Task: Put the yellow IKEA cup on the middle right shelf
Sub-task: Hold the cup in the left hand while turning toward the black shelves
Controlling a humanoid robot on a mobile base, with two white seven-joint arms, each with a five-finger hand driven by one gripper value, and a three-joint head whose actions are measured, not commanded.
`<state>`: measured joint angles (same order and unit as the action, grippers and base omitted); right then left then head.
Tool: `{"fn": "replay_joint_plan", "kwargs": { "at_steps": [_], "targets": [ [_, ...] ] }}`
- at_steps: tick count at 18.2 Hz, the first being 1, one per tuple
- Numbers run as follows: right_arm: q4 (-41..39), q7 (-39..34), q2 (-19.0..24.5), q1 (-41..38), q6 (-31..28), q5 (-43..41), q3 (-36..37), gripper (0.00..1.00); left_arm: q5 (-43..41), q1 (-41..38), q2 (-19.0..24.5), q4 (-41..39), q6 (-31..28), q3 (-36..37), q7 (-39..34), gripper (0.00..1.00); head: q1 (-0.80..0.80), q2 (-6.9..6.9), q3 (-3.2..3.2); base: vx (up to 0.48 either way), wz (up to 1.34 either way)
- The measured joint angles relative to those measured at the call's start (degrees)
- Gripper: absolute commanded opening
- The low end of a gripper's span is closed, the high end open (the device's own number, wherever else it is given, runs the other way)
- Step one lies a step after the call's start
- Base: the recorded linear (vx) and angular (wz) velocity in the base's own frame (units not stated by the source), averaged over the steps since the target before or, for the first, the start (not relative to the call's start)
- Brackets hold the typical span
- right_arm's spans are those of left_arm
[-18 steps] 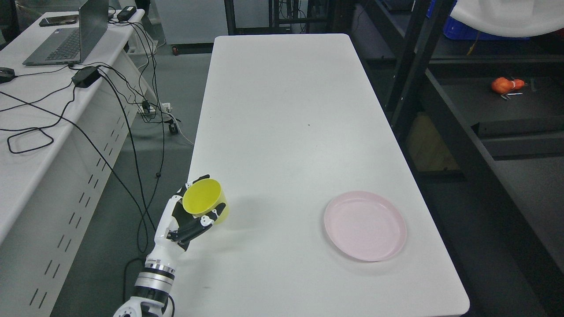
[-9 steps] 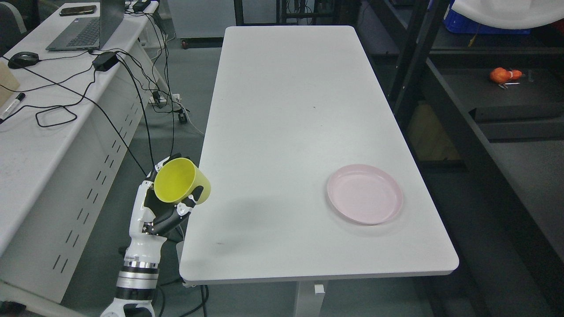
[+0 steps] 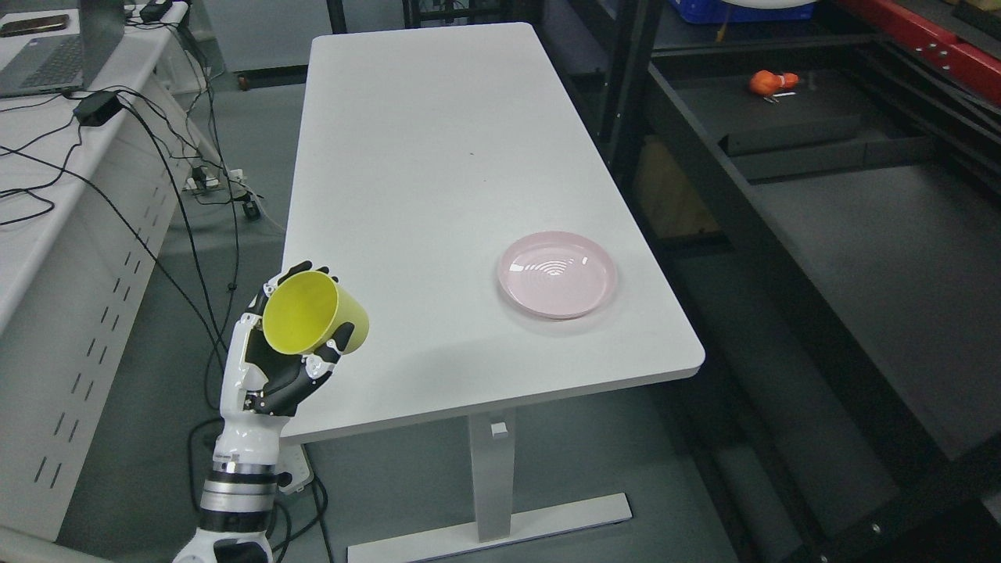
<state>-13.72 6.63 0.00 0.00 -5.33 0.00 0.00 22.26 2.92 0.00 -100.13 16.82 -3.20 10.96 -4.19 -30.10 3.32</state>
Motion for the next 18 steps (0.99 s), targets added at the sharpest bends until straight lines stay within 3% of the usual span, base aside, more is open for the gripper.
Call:
{"fn": "replay_joint_plan", "kwargs": {
  "at_steps": [18],
  "targets": [
    [0.0,0.0,0.0,0.0,0.0,0.0,0.0,0.99,0.4,0.0,0.0,-1.2,2.7,6.0,0.5,0.01,0.0,0.0,0.0,-0.232,-0.9]
  ]
}}
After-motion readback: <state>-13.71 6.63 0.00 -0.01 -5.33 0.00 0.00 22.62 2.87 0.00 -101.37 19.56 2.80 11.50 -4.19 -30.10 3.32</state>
